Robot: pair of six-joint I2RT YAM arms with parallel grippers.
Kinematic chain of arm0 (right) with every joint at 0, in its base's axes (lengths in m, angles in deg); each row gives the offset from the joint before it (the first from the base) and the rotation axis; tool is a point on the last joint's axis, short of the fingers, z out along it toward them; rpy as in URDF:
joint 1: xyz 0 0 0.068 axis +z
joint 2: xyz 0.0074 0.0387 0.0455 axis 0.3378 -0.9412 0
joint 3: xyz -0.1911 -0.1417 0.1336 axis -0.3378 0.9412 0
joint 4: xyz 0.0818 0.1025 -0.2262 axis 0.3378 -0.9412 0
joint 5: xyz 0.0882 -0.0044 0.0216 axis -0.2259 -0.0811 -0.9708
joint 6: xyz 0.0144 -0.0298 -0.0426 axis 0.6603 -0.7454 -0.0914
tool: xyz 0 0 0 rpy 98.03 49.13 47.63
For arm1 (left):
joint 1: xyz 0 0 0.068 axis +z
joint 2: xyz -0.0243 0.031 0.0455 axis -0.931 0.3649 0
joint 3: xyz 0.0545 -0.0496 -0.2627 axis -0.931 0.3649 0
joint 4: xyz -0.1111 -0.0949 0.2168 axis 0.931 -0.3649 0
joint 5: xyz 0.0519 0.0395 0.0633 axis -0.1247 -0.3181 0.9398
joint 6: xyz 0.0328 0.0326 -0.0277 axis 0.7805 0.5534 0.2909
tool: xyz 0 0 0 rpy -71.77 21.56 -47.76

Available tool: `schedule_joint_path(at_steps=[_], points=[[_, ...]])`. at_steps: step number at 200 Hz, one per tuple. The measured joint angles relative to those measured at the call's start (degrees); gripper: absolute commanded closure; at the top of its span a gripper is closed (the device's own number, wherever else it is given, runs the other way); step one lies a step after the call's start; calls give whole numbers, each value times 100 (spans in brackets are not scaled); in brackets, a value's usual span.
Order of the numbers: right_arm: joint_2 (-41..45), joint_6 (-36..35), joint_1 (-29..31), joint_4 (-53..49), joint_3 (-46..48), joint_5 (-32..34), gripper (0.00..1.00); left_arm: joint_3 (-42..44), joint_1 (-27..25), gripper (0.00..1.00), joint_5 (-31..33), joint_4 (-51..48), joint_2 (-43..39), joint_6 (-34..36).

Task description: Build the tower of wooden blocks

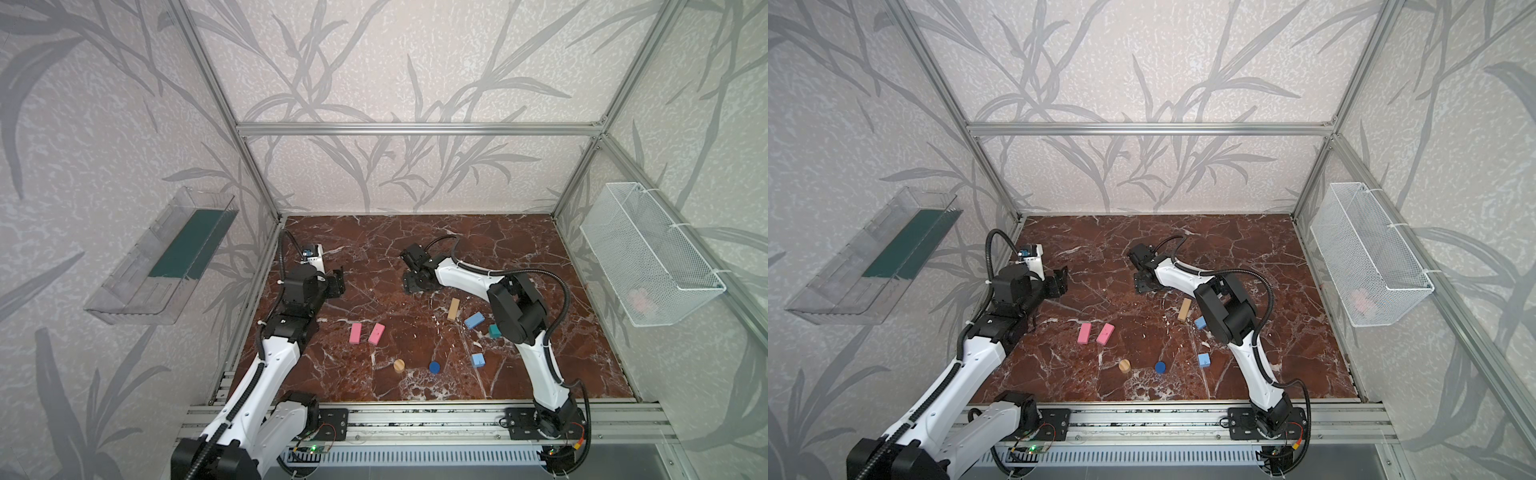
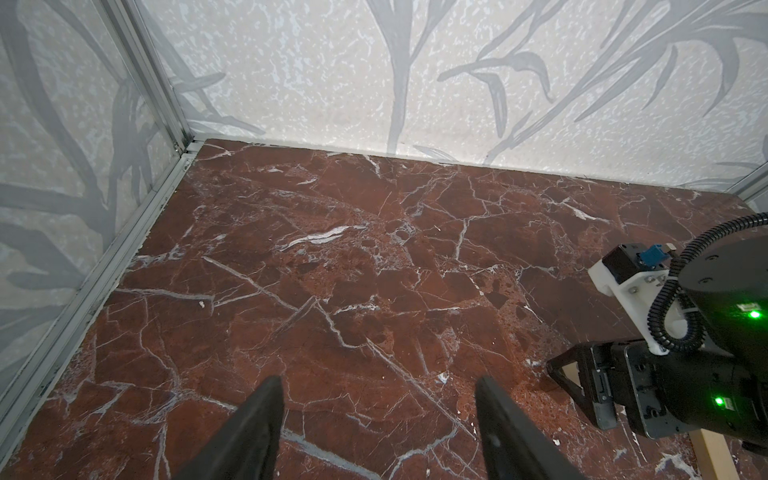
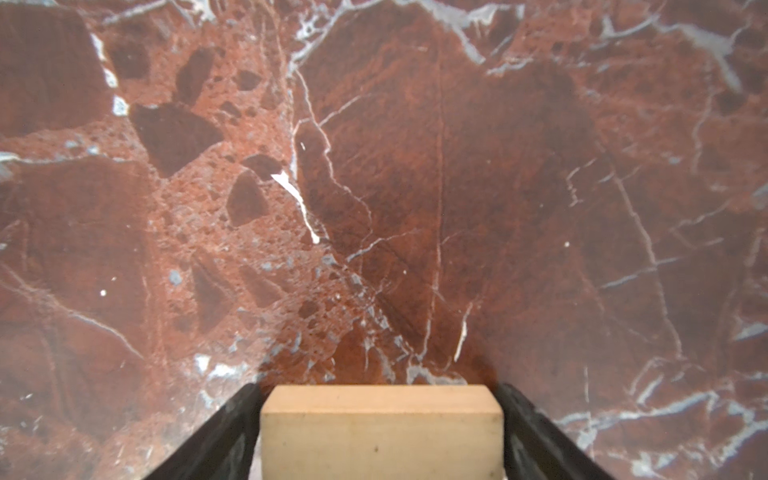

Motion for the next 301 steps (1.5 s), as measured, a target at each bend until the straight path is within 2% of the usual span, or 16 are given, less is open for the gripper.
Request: schedule_joint_path(at_steps=[73,126,172,190,204,235,271,301], points=[[0,286,0,-22,2,-22,34,0,0,29,0,0,0,0],[2,568,-4,-2,13,2,34,0,0,29,0,-2,0,0],[2,658,-4,2,13,11,21,7,0,29,0,-2,0,2],[2,684,-4,-2,13,0,13,17,0,29,0,-4,0,2],[2,695,-2,-2,13,-4,11,22,0,29,0,-4,0,2],[2,717,-2,-2,13,-4,11,22,0,29,0,-4,0,2],[2,780,-4,-35,13,13,24,24,0,29,2,-4,0,2],[7,811,-4,-39,13,15,26,24,0,29,2,-4,2,4]])
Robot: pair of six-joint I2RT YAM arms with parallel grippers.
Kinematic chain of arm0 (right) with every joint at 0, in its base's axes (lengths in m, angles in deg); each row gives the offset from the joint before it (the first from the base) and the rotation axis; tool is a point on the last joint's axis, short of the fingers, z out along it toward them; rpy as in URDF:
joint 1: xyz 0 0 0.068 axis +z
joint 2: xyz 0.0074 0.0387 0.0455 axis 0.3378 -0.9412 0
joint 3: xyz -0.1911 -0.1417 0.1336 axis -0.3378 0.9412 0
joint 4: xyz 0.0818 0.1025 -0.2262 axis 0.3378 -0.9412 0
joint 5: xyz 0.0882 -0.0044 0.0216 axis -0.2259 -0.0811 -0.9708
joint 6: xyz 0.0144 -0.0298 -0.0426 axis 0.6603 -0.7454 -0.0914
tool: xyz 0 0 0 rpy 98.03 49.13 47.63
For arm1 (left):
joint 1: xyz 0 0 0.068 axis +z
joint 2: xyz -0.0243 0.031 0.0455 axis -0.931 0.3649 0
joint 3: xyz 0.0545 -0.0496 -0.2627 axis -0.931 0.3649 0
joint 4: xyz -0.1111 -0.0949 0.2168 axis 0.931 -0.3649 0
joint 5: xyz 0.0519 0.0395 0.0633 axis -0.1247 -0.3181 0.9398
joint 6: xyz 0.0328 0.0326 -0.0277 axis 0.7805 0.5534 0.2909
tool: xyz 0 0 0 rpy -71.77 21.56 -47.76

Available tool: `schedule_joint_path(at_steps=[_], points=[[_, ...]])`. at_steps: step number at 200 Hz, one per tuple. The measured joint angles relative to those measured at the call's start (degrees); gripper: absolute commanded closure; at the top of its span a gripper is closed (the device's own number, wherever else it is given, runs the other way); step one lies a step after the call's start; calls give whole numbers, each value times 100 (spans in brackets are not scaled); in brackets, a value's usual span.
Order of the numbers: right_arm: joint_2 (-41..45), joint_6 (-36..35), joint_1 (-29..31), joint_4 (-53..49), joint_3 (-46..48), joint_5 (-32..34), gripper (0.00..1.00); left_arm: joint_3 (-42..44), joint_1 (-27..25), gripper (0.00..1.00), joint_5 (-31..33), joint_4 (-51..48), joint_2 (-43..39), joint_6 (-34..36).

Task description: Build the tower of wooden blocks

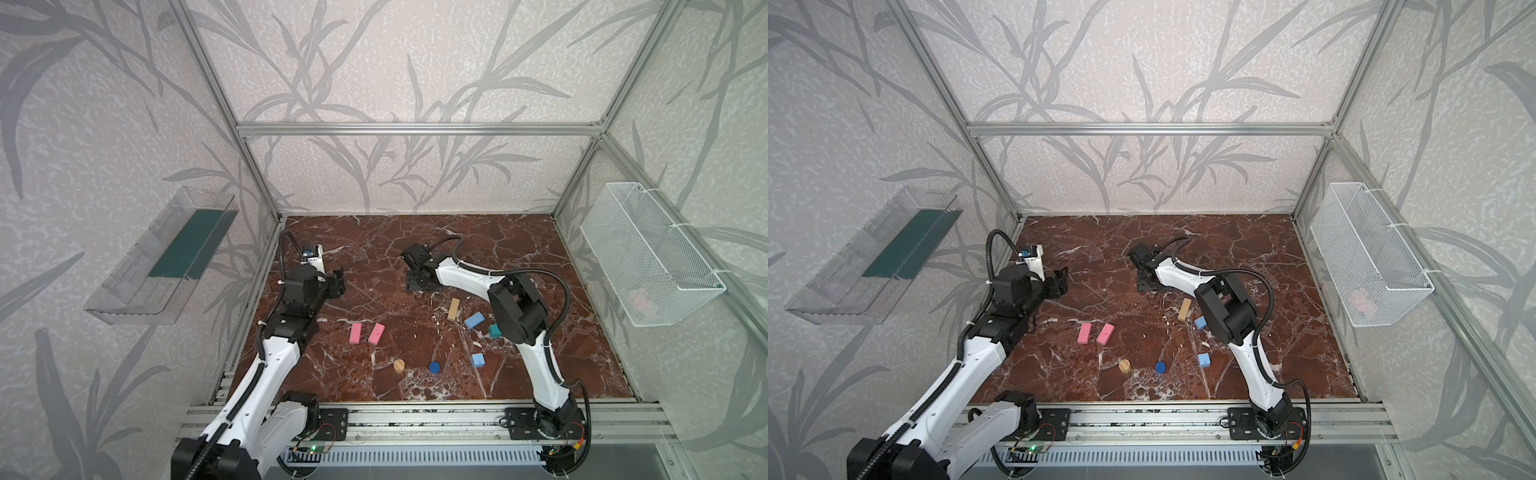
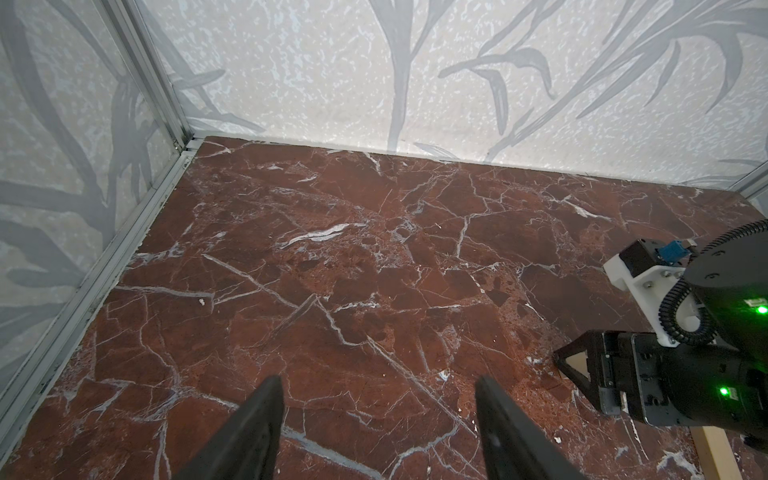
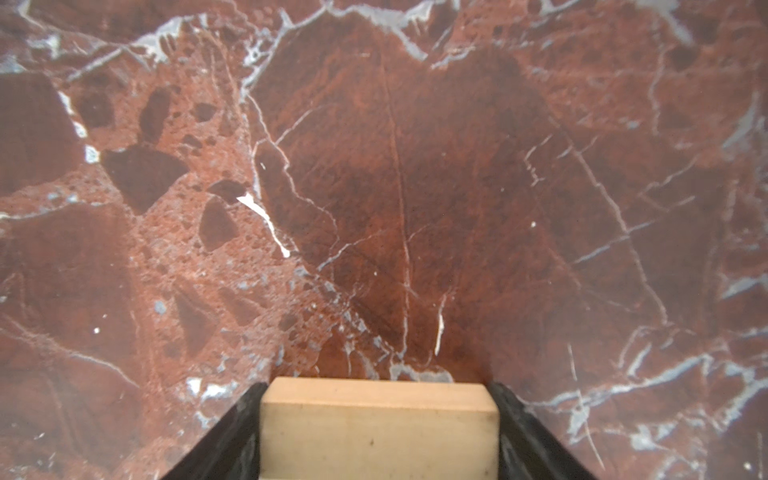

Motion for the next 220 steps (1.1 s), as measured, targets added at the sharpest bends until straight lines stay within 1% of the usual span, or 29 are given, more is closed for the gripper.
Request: schedule_joint_path(at_steps=[17,57,73,103,121,195,220], points=[[0,28,0,0,0,-2,26,0,0,29,0,0,-2,0],[0,94,0,-2,0,-4,20,2,0,29,2,-2,-2,15],[0,114,0,-4,0,-13,16,2,0,29,4,-4,-2,17],[0,138,7,-28,-7,-15,4,2,0,29,7,-9,-2,37],[0,151,11,-46,-13,-17,0,2,0,29,20,-22,-2,48],[50,138,7,-190,-2,-59,1,2,0,29,22,-42,-2,57],[181,138,4,-299,136,-133,1,2,0,29,22,-44,-2,57]])
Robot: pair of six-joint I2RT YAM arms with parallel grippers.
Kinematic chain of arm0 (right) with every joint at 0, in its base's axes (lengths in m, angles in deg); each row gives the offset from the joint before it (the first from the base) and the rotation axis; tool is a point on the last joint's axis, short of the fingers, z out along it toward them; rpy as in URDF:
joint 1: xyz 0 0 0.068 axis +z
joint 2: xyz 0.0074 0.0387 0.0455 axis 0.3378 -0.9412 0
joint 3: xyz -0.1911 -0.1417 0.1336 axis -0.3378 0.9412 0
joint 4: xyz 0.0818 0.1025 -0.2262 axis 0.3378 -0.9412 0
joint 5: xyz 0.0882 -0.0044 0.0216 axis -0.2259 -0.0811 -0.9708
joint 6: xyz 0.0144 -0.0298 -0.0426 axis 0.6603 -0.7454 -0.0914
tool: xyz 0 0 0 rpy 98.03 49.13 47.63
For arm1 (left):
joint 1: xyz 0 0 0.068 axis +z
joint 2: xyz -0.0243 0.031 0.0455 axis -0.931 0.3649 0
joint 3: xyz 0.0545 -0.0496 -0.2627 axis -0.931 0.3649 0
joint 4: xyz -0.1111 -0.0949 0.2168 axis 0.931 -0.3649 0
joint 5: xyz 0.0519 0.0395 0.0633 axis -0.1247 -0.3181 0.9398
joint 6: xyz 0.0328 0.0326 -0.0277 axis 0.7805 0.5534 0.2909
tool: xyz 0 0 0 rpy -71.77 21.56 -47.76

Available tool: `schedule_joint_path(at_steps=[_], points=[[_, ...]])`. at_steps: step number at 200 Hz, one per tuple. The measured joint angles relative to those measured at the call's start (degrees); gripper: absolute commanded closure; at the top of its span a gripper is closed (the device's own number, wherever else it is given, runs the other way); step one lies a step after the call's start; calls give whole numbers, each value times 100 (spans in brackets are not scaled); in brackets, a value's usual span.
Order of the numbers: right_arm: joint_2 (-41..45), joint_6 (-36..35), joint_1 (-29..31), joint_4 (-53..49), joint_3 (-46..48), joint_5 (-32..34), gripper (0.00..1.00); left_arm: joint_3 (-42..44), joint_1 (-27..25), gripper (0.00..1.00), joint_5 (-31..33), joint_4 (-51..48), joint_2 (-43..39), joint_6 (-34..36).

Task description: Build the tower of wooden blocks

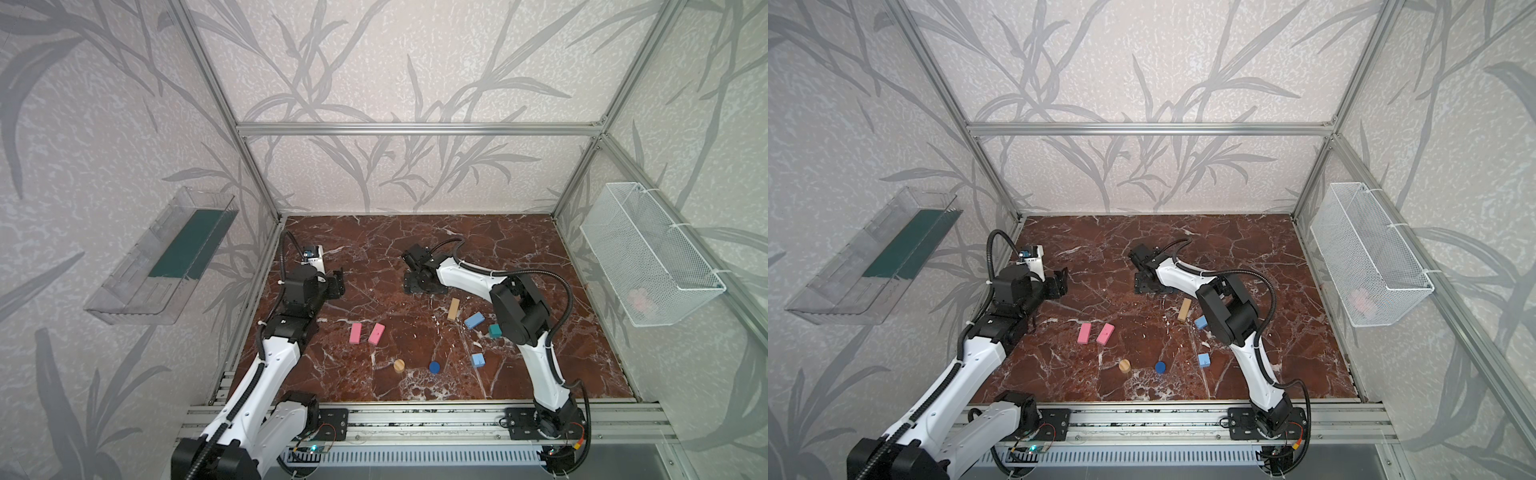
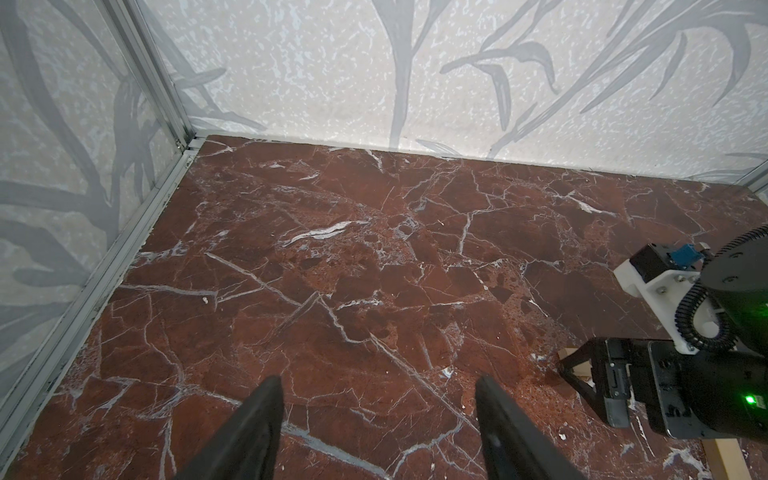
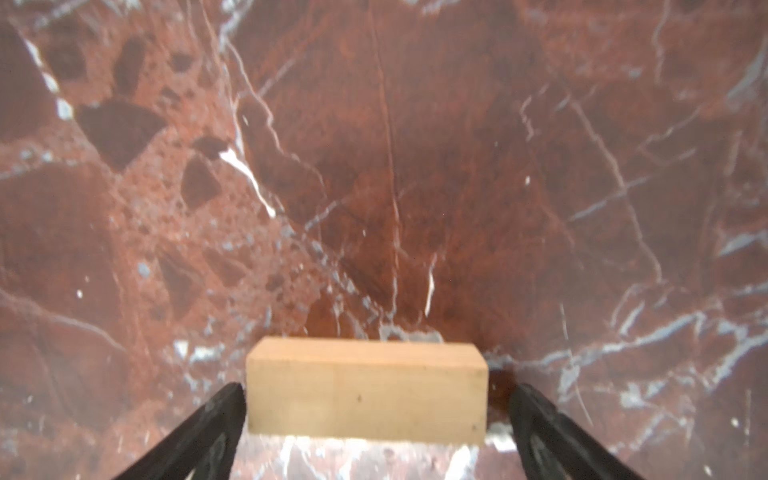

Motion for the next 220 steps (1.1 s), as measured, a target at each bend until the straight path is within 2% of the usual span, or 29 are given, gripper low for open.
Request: schedule_joint_path(at_steps=[52,94,109,116,125,145,154,190,220], points=[[522,-26,2,-52,402,-173,1,0,0,29,-2,-2,-7,0],[1631,-192,0,109,1147,-212,0,0,0,29,-11,-2,-17,-2],[2052,-326,-11,146,1443,-186,13,0,0,29,-31,-2,-20,-7],[2247,-393,-22,160,1596,-168,23,0,0,30,-50,-2,-20,-17],[2492,-459,-46,173,1814,-157,46,0,0,32,-90,-2,-20,-28],[2946,-525,-125,249,2365,-96,69,0,0,35,-236,0,-20,-96],[3099,-544,-160,289,2616,-74,76,0,0,36,-341,4,-15,-140],[3235,-533,-326,448,3351,-129,81,0,0,38,-656,46,74,-315],[3198,-516,-435,566,3545,-278,88,0,0,38,-761,44,133,-396]])
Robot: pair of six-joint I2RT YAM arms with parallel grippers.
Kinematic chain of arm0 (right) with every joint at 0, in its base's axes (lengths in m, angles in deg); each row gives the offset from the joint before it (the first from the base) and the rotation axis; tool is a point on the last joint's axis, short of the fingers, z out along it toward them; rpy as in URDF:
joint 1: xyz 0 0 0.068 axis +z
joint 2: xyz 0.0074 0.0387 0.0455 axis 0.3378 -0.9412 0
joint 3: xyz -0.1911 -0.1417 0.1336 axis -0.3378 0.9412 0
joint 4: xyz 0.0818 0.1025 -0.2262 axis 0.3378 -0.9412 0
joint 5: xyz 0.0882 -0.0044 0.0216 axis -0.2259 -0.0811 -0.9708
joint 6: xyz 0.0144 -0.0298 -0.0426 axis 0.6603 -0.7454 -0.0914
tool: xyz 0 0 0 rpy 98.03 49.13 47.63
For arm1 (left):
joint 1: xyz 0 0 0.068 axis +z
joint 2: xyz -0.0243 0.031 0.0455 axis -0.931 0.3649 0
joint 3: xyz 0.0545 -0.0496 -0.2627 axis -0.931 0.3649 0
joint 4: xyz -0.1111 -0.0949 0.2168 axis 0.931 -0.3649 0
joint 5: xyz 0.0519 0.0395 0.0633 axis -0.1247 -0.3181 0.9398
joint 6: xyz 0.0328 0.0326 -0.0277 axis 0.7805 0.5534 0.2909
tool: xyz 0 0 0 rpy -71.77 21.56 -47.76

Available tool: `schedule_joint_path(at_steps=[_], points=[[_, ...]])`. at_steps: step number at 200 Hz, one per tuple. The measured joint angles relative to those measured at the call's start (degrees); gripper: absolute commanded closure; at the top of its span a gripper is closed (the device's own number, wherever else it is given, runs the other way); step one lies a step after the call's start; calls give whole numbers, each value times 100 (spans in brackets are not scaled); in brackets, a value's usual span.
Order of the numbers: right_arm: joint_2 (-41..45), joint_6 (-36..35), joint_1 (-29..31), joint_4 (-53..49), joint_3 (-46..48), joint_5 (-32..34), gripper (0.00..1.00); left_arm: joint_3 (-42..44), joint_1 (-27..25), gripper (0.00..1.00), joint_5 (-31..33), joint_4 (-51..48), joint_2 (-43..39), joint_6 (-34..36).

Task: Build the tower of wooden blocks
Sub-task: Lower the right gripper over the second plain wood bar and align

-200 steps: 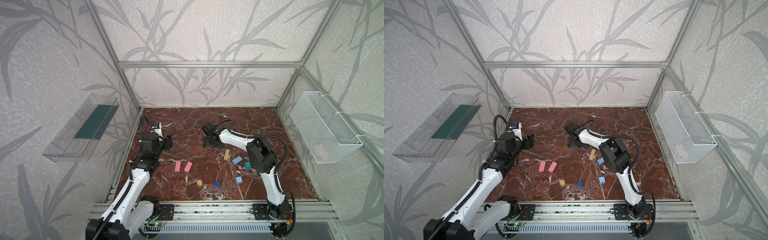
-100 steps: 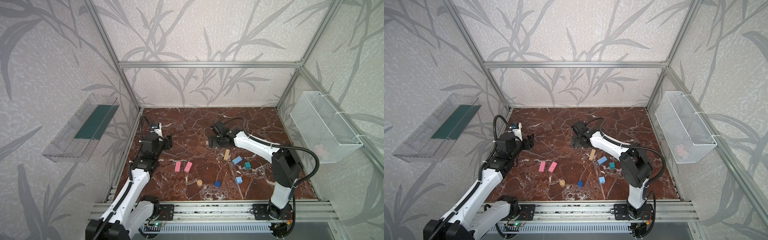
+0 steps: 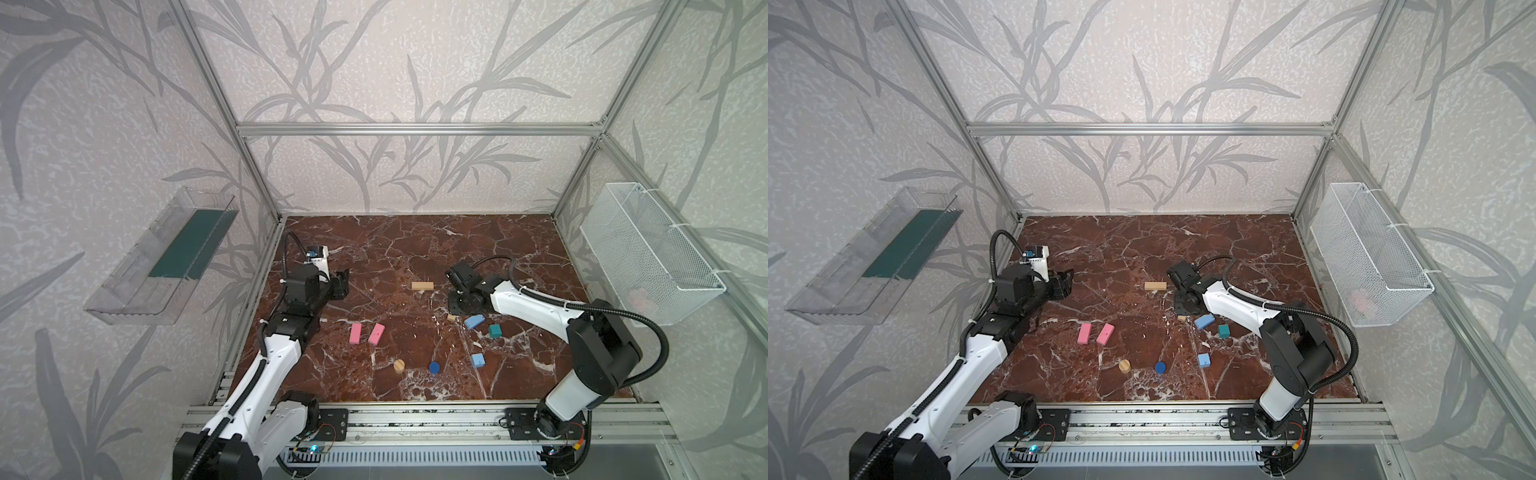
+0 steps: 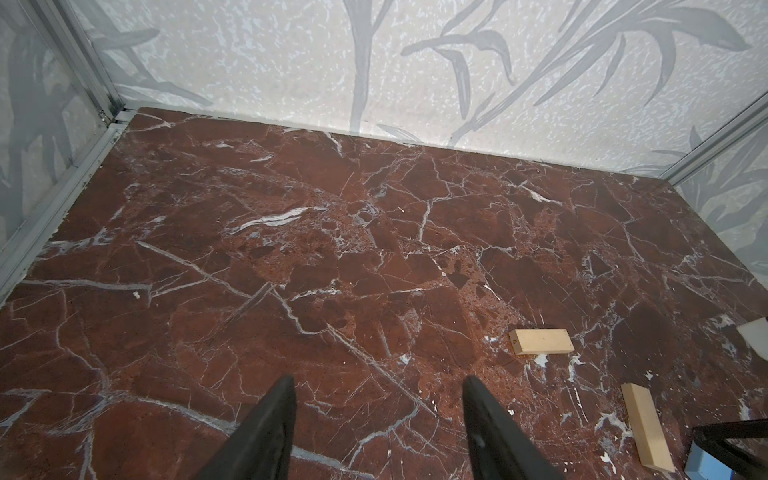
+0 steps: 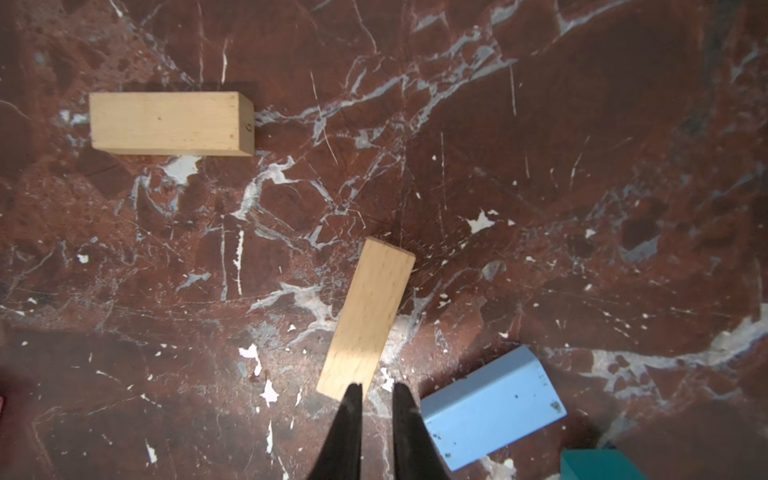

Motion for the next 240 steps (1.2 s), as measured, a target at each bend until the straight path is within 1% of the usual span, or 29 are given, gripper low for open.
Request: schedule_joint_path(at_steps=[25,105,156,240], points=[[-48,2,-46,168,59,-72,100,-2,0,38,-17,0,0,-35],[-122,188,-107,402,372,-179,100,-2,0,38,-15,0,2,-37],[-461,234,-118,553,396,-348,100,-2,0,38,11,-2,2,-31],[-610,337,-59,800,330,-645,100,-4,0,38,48,-4,52,-22]])
